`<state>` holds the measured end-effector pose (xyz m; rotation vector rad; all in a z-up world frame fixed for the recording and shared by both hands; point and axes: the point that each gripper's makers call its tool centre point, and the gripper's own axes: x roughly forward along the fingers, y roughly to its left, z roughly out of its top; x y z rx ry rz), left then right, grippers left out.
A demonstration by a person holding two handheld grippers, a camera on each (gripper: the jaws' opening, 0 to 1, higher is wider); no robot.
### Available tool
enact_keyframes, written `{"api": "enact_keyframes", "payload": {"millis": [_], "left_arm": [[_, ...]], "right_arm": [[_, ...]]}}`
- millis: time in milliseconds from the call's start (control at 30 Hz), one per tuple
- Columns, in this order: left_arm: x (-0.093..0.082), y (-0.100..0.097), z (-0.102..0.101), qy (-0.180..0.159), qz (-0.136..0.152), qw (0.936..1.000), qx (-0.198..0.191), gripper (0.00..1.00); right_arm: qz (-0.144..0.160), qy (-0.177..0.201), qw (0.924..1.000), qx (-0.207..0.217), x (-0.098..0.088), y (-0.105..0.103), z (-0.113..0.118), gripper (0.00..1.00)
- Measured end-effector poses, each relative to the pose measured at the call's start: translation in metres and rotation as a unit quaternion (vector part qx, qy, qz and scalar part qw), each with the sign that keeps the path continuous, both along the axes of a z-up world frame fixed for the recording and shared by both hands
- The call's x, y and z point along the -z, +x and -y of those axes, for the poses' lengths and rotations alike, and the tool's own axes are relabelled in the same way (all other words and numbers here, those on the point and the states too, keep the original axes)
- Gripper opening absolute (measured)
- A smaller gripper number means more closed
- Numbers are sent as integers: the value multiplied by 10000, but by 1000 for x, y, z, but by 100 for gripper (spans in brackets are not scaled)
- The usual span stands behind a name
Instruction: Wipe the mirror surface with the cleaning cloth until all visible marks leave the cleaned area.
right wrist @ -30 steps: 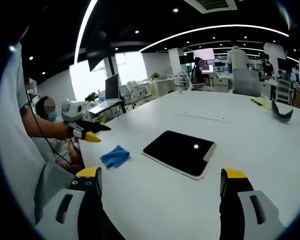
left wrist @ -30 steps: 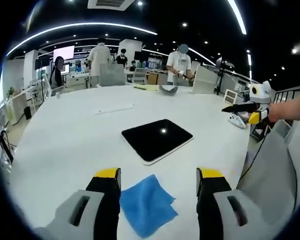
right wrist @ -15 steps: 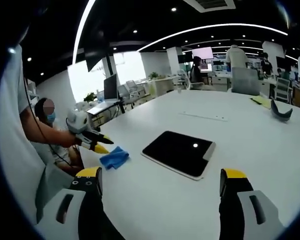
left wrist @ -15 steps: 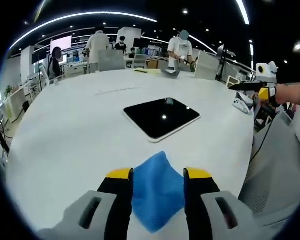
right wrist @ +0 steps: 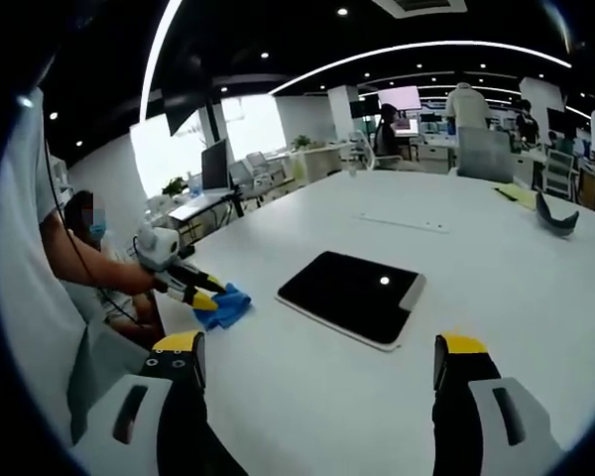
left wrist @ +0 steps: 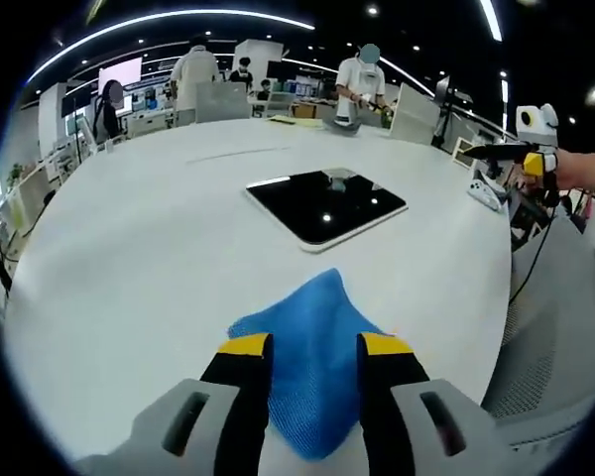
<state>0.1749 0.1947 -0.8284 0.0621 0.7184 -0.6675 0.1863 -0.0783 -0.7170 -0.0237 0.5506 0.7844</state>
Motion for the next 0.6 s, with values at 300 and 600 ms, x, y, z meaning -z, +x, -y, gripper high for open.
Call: {"api": "enact_keyframes", "payload": {"millis": [300,600], "left_arm": [[8,1,-2,308,105,9994,131,29],[12,3,-7,766,292,9961,328,25]], "right_arm": [[-2,68,9999,96,-3,1,4,95],[-45,46,9999,109,1,1,6,93]]}}
